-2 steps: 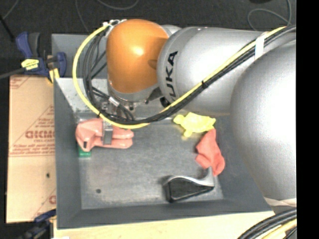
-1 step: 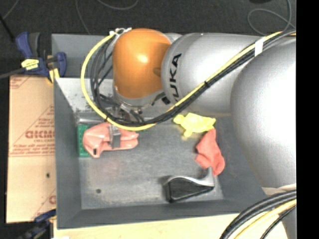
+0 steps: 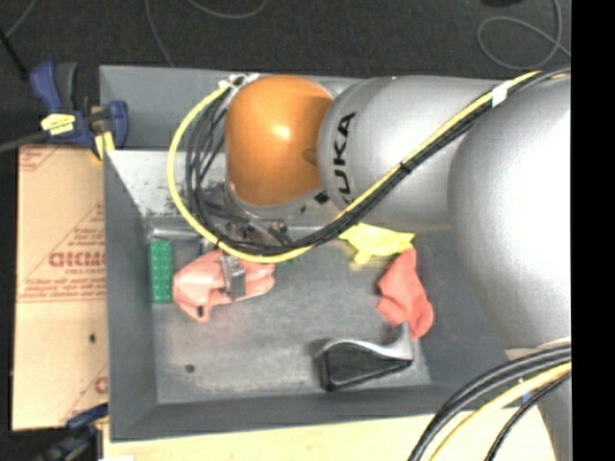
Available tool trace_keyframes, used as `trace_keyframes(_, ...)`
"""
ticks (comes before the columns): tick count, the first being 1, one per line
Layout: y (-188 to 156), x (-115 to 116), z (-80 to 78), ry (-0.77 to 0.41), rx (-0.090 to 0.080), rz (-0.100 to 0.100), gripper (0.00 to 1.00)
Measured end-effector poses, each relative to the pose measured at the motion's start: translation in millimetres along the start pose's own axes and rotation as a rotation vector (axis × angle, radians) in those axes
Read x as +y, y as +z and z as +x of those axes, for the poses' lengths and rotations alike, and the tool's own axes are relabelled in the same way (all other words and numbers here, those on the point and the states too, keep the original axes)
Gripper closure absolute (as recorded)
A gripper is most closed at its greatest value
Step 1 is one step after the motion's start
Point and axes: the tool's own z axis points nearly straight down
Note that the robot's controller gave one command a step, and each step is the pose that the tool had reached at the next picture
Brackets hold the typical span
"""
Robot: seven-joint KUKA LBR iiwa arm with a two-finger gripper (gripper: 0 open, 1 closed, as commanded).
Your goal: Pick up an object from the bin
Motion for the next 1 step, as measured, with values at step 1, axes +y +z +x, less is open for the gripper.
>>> trace_keyframes(1,37.1,-2.9,-4.1,0.173,-0.011,-0.001,0.00)
